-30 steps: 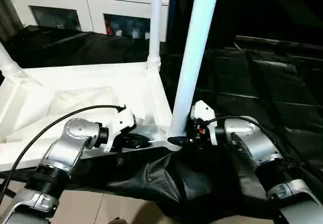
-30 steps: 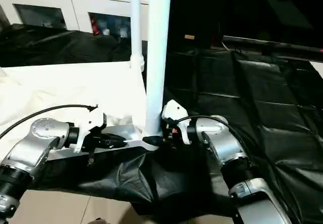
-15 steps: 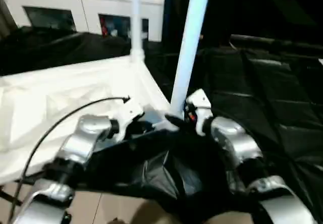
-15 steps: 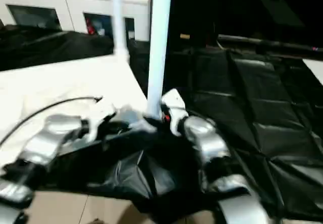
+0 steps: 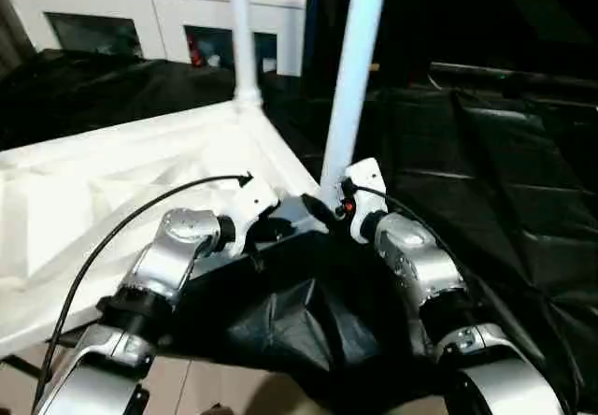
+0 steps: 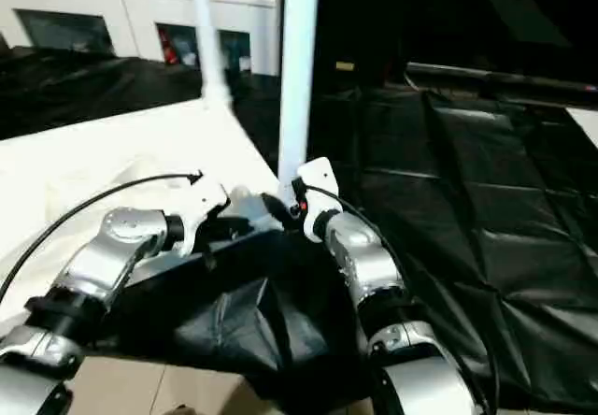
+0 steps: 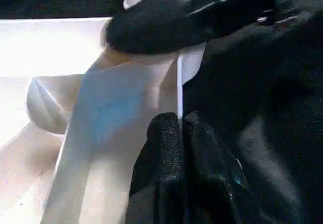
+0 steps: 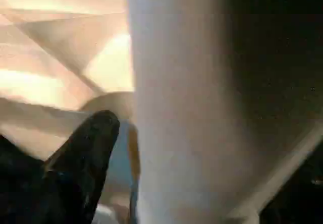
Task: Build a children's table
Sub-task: Rotate leg to tighten
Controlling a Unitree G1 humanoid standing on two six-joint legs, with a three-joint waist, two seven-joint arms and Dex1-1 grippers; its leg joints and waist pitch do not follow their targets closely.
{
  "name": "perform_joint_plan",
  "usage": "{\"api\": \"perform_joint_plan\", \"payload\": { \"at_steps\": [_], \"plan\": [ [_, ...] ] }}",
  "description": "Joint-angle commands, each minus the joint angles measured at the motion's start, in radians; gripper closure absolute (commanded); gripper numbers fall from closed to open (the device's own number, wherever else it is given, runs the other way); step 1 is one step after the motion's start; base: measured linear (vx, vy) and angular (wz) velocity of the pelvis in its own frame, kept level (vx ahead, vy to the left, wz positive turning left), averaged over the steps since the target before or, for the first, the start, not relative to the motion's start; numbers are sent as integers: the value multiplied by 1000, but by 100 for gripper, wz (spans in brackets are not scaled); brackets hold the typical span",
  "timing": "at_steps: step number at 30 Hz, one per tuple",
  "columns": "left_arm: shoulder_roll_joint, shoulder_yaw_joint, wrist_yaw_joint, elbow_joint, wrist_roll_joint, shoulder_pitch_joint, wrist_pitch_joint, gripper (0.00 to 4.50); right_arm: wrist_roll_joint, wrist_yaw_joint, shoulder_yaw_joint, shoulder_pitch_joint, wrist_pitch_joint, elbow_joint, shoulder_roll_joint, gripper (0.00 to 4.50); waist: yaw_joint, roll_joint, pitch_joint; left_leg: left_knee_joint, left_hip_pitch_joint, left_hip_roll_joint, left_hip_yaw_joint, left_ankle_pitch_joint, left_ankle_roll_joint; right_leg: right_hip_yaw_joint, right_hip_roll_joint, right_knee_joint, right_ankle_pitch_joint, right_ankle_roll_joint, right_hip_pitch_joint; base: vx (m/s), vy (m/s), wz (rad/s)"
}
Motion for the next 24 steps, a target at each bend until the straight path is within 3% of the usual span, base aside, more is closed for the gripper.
{"api": "perform_joint_plan", "payload": {
  "at_steps": [1, 3, 12, 16, 20, 21, 24],
  "plan": [
    [-3, -34, -92, -45, -50, 19, -53, 450, -15, 110, 45, -13, -5, -21, -40, 32, -1, 10, -66, -70, 4, 29, -5, -190, 17, 61, -74, -67, -158, -197, 58, 0, 0, 0],
    [16, -35, -122, -49, -52, 30, -71, 450, -10, 192, 64, 2, 3, -47, -72, 32, -4, 14, -66, -68, 4, 28, -5, -195, 28, 61, -73, -69, -159, -198, 59, 0, 0, 0],
    [102, -22, -238, -85, -83, 65, -89, 450, 33, 432, 105, 63, 28, -145, -178, 32, 3, 8, -65, -67, 4, 31, -3, -192, 45, 60, -73, -70, -189, -205, 56, 0, 0, 0],
    [134, -16, -293, -112, -106, 83, -78, 450, 41, 494, 125, 74, 39, -162, -200, 66, 2, 11, -63, -69, 4, 31, -5, -207, 38, 59, -73, -74, -237, -196, 56, 0, 0, 0],
    [138, -19, -312, -122, -113, 88, -74, 450, 48, 517, 121, 81, 61, -181, -201, 107, 3, 5, -65, -68, 3, 32, -5, -184, 42, 59, -72, -68, -205, -200, 55, 0, 0, 0],
    [138, -19, -313, -123, -114, 88, -74, 450, 48, 519, 122, 81, 61, -181, -201, 107, 3, -1, -65, -67, 2, 31, -4, -178, 45, 59, -72, -68, -201, -200, 56, 0, 0, 0],
    [142, -17, -324, -127, -126, 87, -66, 450, 47, 546, 138, 80, 60, -185, -202, 145, 3, 15, -65, -67, 4, 31, -5, -177, 42, 59, -72, -68, -199, -202, 54, 0, 0, 0]
  ]
}}
